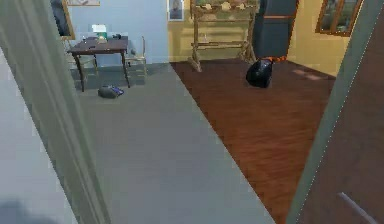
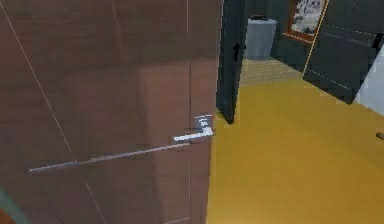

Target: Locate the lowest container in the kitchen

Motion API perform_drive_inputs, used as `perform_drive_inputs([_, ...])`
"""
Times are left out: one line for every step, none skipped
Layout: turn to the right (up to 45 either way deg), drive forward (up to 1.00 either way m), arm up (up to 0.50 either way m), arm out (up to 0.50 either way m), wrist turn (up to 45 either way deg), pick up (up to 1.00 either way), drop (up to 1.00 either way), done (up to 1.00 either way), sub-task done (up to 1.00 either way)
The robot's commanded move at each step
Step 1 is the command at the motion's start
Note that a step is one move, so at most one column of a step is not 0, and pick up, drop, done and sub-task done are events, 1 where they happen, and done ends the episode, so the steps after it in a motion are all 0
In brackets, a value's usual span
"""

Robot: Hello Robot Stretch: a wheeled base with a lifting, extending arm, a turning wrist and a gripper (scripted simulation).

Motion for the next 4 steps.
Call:
perform_drive_inputs([15.0, 0.0, 0.0, 0.0, 0.0, 0.0, 0.0, 0.0, 0.0])
perform_drive_inputs([0.0, 0.5, 0.0, 0.0, 0.0, 0.0, 0.0, 0.0, 0.0])
perform_drive_inputs([0.0, 0.35, 0.0, 0.0, 0.0, 0.0, 0.0, 0.0, 0.0])
perform_drive_inputs([21.0, 0.0, 0.0, 0.0, 0.0, 0.0, 0.0, 0.0, 0.0])
